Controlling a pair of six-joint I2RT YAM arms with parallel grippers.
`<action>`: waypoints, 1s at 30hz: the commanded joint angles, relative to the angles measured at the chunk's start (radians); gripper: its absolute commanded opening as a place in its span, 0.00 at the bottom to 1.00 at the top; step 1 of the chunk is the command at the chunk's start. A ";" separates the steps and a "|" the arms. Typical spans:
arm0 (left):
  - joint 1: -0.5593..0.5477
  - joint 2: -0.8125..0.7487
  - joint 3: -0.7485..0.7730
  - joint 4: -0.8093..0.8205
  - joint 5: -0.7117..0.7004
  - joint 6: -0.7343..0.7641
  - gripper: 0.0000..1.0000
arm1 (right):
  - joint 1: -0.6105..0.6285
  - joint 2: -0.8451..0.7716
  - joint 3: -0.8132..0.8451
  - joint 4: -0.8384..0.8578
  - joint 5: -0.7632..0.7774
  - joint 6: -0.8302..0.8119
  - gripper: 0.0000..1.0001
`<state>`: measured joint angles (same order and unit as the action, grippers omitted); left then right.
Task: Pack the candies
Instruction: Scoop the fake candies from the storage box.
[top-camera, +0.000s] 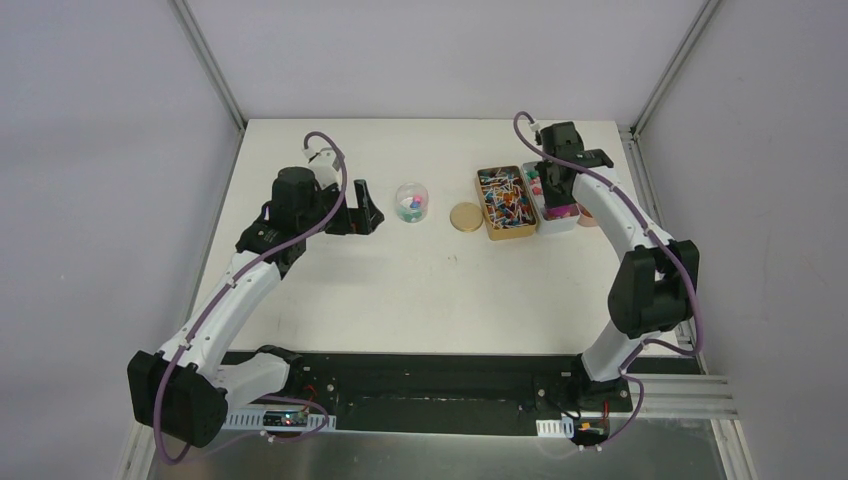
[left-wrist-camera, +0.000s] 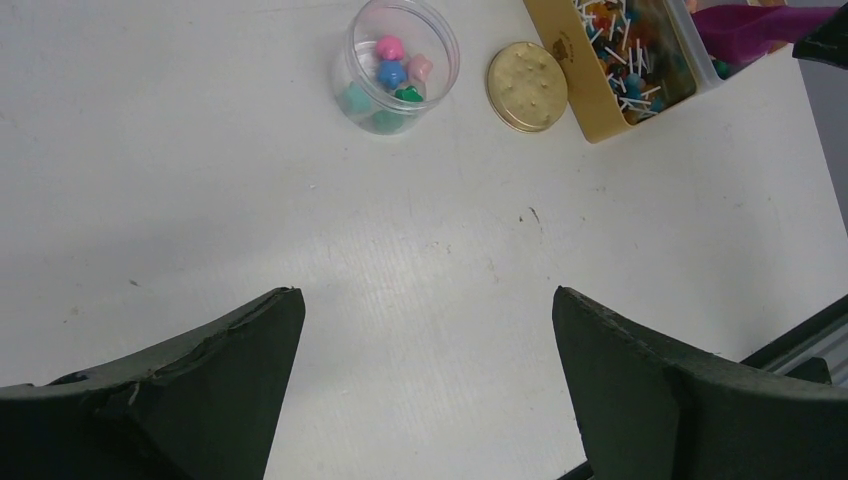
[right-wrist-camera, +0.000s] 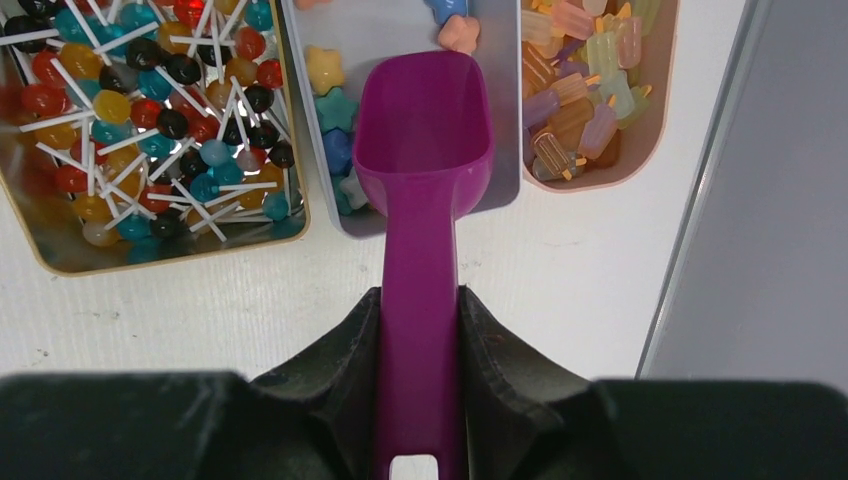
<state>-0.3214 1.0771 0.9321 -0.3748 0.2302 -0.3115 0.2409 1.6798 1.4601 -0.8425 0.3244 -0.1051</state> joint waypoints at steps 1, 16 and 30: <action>-0.008 -0.029 -0.004 0.023 -0.031 0.020 0.99 | -0.008 0.017 -0.009 0.063 -0.014 0.002 0.00; -0.004 0.052 0.130 0.048 -0.133 -0.097 0.99 | -0.008 0.000 -0.099 0.126 -0.060 -0.003 0.00; -0.033 0.721 0.650 0.398 0.130 -0.360 0.65 | -0.042 -0.055 -0.159 0.159 -0.147 -0.023 0.00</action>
<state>-0.3347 1.6741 1.4738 -0.1093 0.2874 -0.5816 0.2100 1.6863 1.3125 -0.7063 0.2424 -0.1127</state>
